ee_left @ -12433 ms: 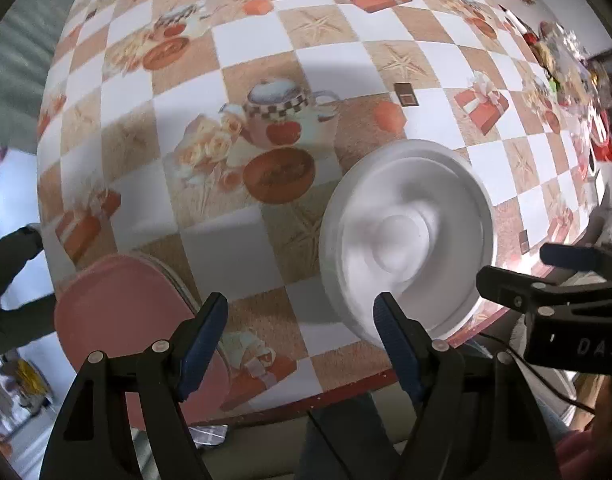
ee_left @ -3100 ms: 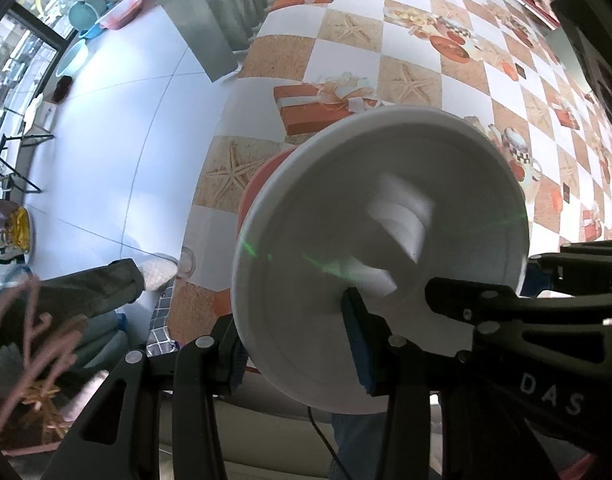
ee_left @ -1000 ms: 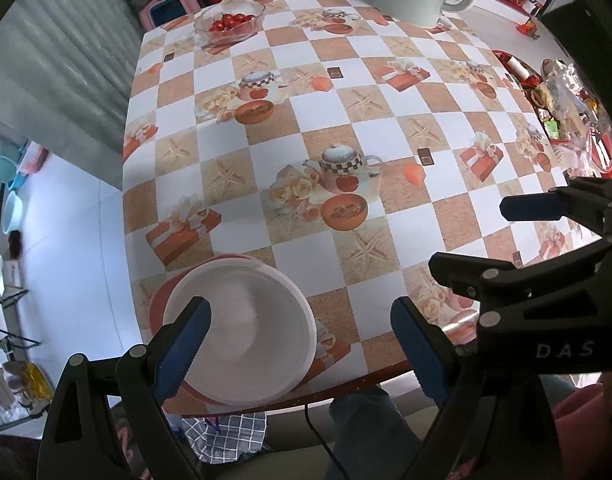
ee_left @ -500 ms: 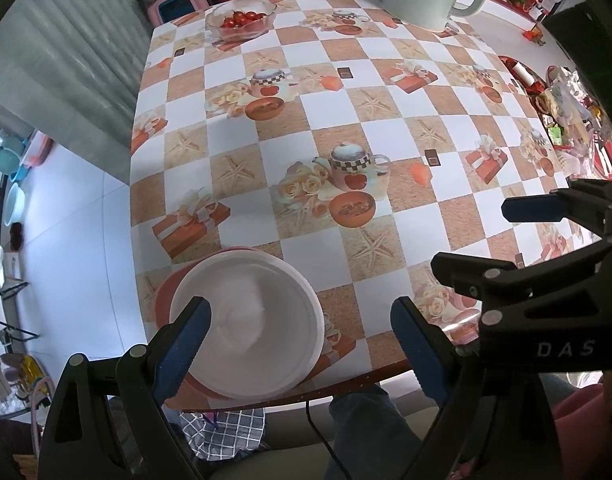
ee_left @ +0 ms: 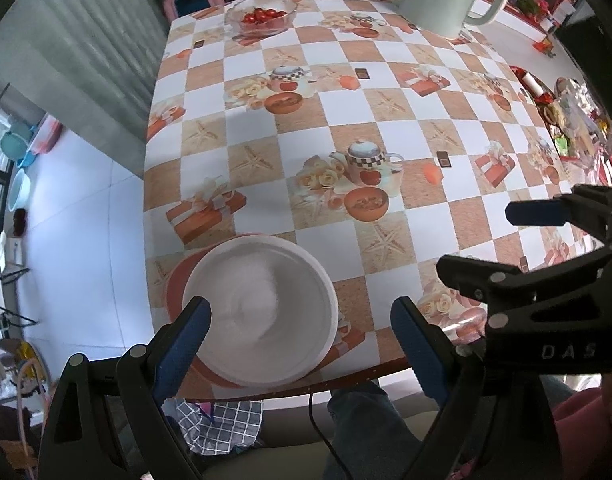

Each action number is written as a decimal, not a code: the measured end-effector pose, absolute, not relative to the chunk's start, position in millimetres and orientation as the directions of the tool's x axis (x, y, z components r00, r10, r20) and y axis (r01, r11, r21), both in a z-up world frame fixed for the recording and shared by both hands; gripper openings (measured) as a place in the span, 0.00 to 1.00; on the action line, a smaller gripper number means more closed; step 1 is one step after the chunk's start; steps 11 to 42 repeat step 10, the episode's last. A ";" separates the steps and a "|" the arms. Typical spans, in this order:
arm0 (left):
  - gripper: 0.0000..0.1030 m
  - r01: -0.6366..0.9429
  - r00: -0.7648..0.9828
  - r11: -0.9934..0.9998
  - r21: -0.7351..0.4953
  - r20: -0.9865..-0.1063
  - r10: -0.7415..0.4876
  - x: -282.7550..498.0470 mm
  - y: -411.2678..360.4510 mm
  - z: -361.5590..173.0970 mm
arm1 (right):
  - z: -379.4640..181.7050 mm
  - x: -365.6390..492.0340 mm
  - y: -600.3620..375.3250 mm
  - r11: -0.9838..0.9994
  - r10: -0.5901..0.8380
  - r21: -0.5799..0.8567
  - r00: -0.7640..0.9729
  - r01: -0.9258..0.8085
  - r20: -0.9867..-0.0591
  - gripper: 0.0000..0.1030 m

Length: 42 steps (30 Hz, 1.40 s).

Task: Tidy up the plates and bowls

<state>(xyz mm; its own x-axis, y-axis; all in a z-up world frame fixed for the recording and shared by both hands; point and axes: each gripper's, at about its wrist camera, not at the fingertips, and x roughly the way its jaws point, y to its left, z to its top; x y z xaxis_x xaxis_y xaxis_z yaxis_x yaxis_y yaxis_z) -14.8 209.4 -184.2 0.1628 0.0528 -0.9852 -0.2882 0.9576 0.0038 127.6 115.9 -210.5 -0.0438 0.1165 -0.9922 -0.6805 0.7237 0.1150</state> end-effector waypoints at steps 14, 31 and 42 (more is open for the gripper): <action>0.91 -0.349 0.208 0.937 0.002 -0.975 0.079 -34.8 209.2 -177.2 | -208.6 118.7 118.3 0.691 0.114 0.106 -0.037 -0.715 -0.993 0.84; 0.91 -0.349 0.208 0.937 0.002 -0.975 0.079 -34.8 209.2 -177.2 | -208.6 118.7 118.3 0.691 0.114 0.106 -0.037 -0.715 -0.993 0.84; 0.91 -0.349 0.208 0.937 0.002 -0.975 0.079 -34.8 209.2 -177.2 | -208.6 118.7 118.3 0.691 0.114 0.106 -0.037 -0.715 -0.993 0.84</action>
